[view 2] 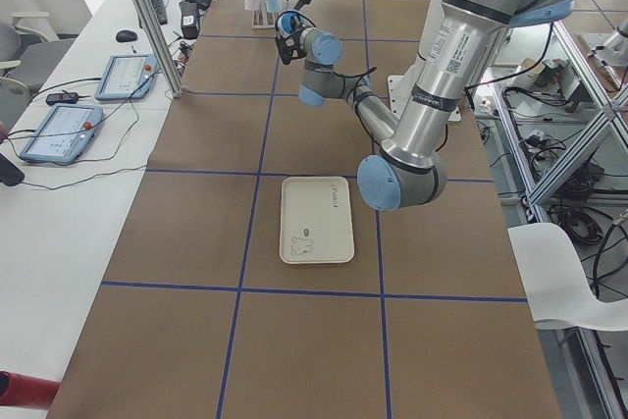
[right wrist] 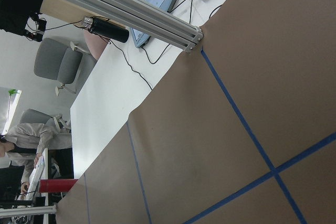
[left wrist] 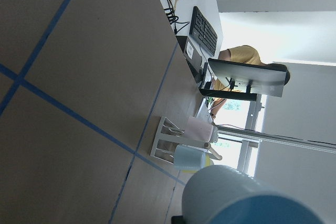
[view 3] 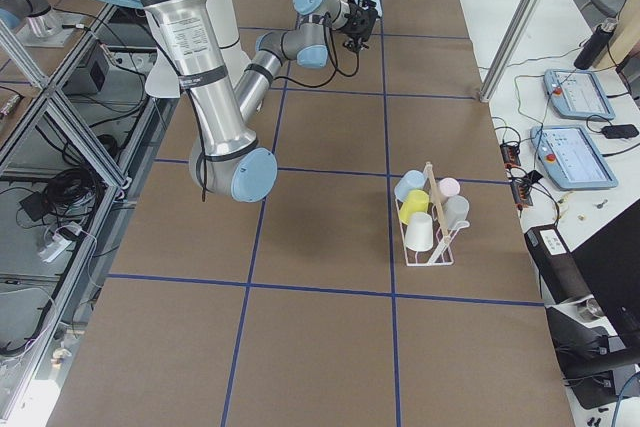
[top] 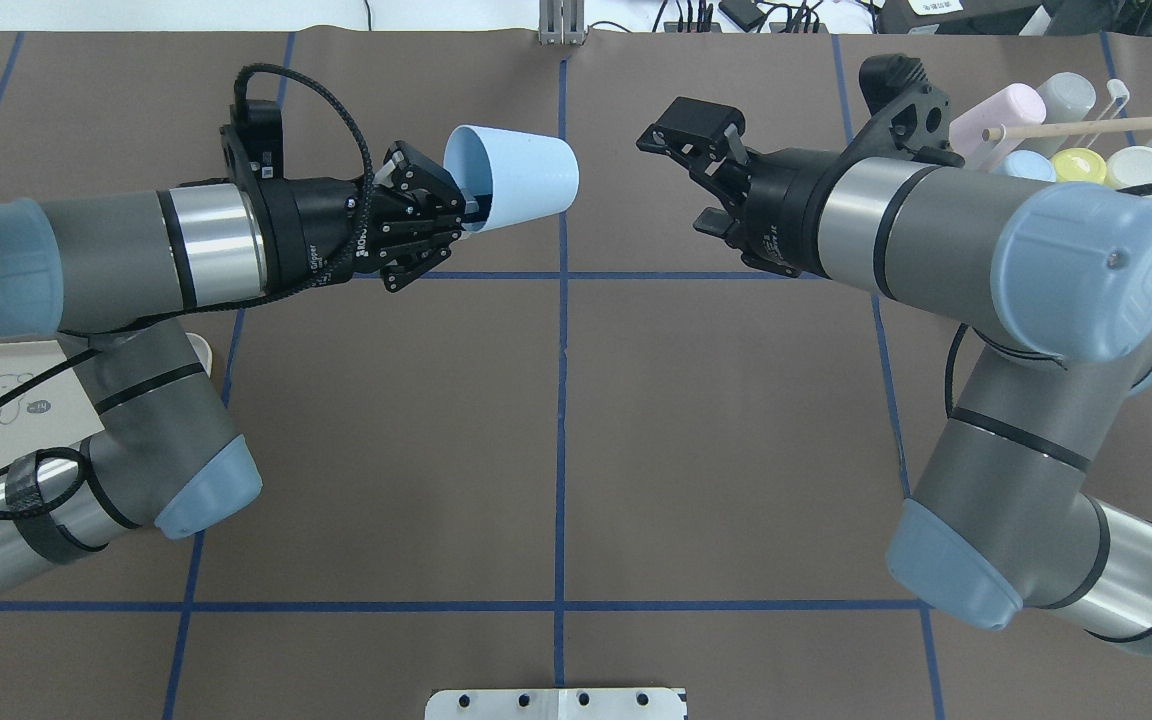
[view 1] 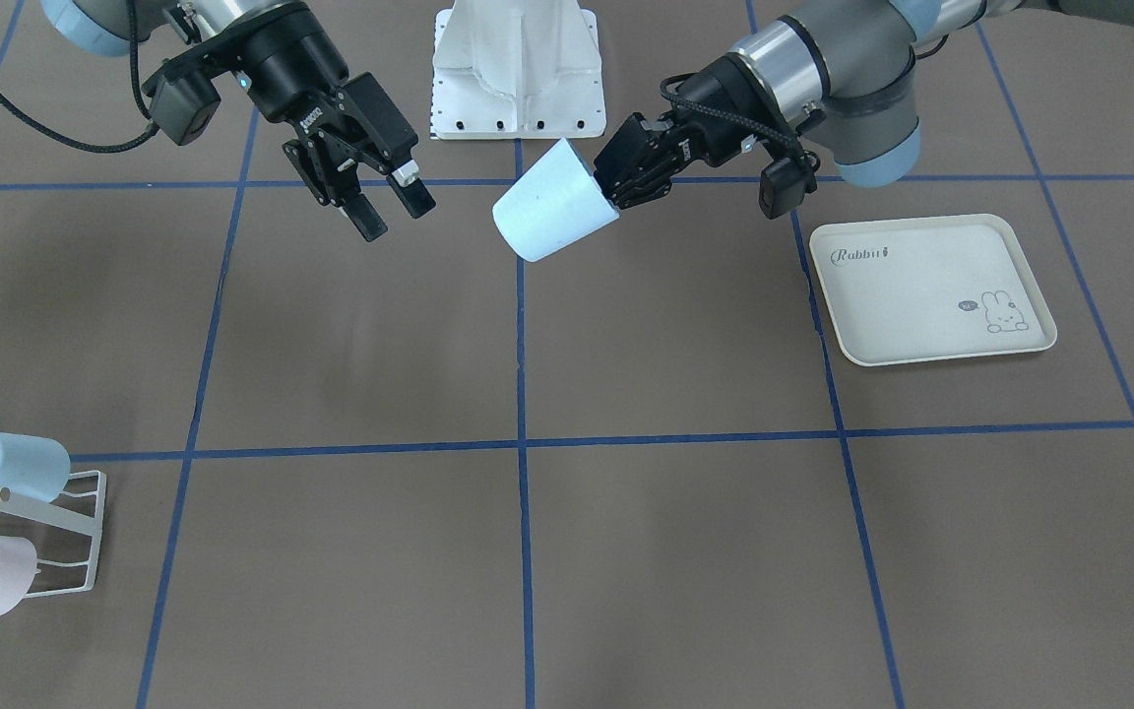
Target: Transfer IKEA cup to right arm and place on rack
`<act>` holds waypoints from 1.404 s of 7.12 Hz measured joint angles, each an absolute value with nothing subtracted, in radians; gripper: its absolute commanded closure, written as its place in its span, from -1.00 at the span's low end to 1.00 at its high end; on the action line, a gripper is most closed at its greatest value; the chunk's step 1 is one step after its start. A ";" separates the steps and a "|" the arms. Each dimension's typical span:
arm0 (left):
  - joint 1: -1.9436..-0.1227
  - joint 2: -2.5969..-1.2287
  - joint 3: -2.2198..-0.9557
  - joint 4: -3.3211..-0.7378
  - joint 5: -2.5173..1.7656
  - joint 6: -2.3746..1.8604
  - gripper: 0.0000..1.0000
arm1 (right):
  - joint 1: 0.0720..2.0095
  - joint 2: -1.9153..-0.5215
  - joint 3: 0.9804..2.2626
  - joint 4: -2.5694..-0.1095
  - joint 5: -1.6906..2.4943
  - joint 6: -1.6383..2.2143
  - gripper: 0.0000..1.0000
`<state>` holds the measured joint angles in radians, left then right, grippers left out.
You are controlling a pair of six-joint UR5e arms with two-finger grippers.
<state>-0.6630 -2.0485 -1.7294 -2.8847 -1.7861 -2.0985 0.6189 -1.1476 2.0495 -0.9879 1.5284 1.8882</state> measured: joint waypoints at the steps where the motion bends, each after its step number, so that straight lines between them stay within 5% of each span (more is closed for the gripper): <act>1: -0.669 -2.048 -1.730 -2.905 -1.785 -2.118 1.00 | 0.617 -1.140 2.047 -0.988 1.528 1.889 -1.00; 10: -0.708 -2.056 -1.671 -3.128 -1.751 -2.359 1.00 | 0.606 -0.981 2.015 -0.981 1.504 2.197 -1.00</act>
<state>-0.7078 -2.0558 -1.6710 -3.1280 -1.7513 -2.3590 0.6059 -0.9811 2.0152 -0.9808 1.5036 2.1973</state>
